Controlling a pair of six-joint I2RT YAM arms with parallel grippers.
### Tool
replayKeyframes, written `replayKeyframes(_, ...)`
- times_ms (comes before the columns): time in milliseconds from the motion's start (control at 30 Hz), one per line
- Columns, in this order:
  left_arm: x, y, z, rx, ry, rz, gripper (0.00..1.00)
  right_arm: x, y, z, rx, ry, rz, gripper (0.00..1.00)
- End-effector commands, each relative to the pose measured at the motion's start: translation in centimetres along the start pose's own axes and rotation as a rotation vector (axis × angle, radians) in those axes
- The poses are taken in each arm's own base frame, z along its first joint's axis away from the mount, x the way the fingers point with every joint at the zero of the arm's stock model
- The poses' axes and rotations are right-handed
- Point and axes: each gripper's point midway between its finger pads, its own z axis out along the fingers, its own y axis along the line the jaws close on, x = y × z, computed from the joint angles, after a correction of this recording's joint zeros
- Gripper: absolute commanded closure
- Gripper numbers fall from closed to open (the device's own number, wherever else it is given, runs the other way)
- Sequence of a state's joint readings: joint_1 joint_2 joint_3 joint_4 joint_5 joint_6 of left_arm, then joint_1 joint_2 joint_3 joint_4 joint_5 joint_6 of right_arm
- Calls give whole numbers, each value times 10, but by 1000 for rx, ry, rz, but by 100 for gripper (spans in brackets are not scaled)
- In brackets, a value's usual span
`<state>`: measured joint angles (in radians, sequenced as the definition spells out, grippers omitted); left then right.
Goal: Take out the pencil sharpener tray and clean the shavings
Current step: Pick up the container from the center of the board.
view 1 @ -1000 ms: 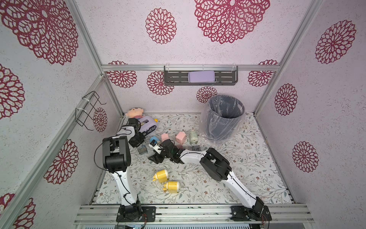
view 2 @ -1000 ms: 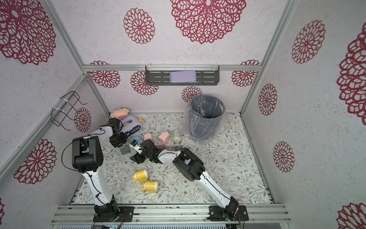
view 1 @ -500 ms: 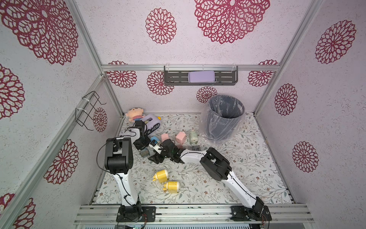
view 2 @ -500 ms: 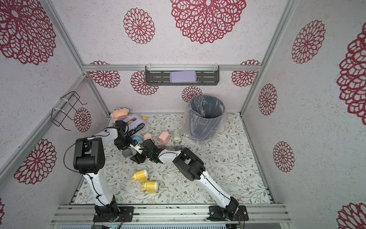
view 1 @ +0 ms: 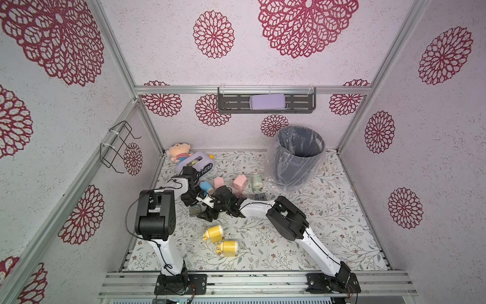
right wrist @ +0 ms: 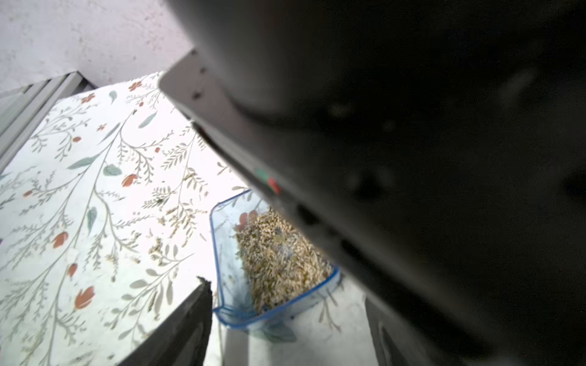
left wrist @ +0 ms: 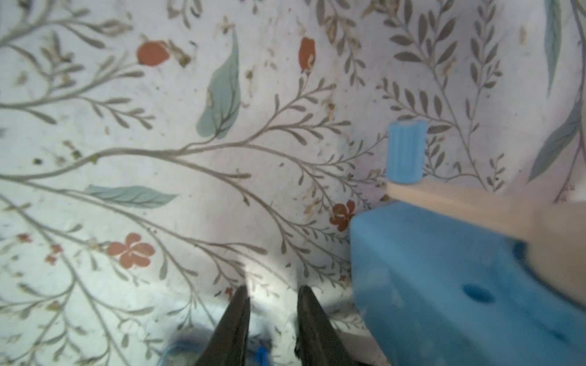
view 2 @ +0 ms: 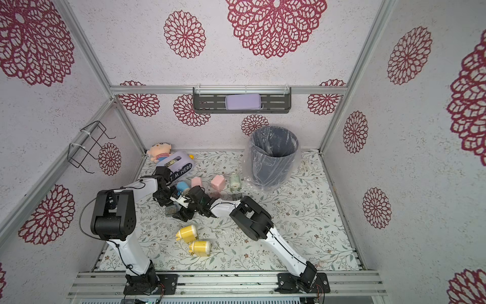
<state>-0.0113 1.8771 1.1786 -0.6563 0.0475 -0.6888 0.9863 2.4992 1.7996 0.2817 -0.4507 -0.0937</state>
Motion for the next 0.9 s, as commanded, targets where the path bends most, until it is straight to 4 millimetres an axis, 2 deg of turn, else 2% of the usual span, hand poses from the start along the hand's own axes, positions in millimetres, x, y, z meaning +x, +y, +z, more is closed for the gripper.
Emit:
replayKeyframes(0, -10, -10, -26, 62, -32, -6, 67, 5, 10, -2, -24, 75, -49, 19)
replayKeyframes(200, -31, -4, -53, 85, -104, -60, 51, 9, 12, 5, -19, 102, -93, 15)
replayKeyframes(300, -37, 2, -64, 95, -136, -94, 46, 12, 12, 6, -26, 106, -111, 12)
replayKeyframes(533, -44, 19, -79, 132, -188, -169, 45, 13, 24, 8, -79, 109, -159, 9)
replayKeyframes(767, -42, 28, -84, 152, -205, -199, 45, 13, 40, 10, -122, 112, -192, 17)
replayKeyframes(867, -41, 32, -86, 153, -207, -208, 45, 11, 42, 7, -112, 103, -203, 17)
